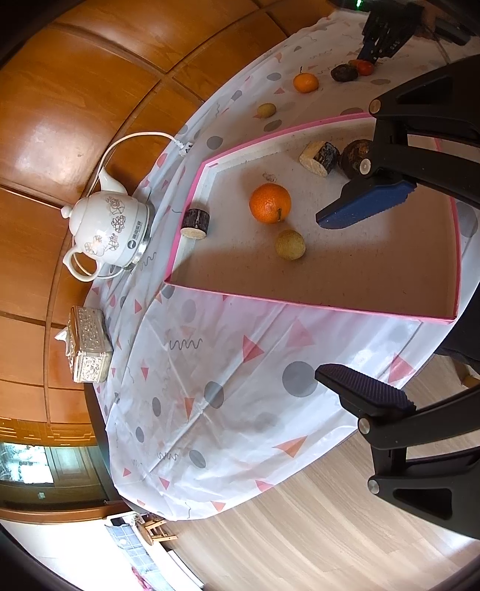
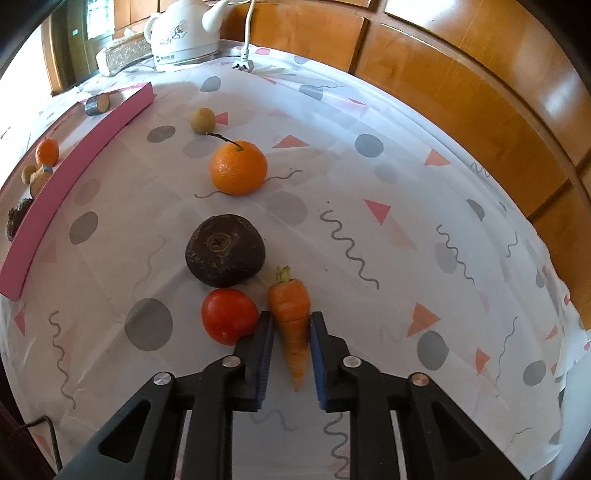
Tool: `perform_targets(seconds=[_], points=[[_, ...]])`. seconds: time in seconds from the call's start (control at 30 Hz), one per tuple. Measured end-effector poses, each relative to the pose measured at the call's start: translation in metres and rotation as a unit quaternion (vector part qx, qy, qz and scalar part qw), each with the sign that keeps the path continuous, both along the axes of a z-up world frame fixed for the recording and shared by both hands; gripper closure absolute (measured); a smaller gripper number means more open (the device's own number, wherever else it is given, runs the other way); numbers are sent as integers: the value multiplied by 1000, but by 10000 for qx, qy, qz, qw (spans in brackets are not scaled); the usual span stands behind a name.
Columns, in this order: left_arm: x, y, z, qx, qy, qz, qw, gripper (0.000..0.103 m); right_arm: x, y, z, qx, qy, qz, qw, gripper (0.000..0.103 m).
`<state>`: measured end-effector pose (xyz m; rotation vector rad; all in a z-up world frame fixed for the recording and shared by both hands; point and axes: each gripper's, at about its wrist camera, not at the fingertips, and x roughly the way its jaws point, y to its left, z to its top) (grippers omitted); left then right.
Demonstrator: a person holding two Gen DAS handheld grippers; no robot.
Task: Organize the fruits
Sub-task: 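Close the right tool's fingers on the carrot, then carry the carrot with the right tool into the tray and release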
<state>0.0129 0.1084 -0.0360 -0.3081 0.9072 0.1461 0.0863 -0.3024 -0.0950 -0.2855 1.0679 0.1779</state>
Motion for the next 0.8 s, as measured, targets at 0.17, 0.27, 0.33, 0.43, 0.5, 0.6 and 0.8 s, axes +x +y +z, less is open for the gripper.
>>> perform_targets(seconds=[0.17, 0.27, 0.33, 0.43, 0.5, 0.6, 0.8], points=[[-2, 1, 0, -22, 13, 23, 10000, 27, -4, -9, 1, 260, -77, -410, 9988, 84], [-3, 3, 0, -46, 5, 51, 10000, 26, -9, -19, 6, 373, -203, -718, 9965, 84], [-3, 4, -1, -67, 9, 53, 10000, 26, -14, -28, 14, 457, -324, -947, 9939, 84], [-4, 5, -1, -75, 9, 51, 10000, 26, -22, -37, 29, 636, -512, -1157, 9899, 84], [-3, 5, -2, -94, 21, 43, 9999, 26, -28, -38, 39, 735, -623, -1153, 9886, 84], [-3, 4, -3, -127, 47, 36, 9999, 25, -36, -29, 55, 960, -777, -1021, 9871, 84], [-3, 4, -4, -149, 65, 27, 9999, 23, -41, 20, 71, 1562, -736, -333, 9844, 84]])
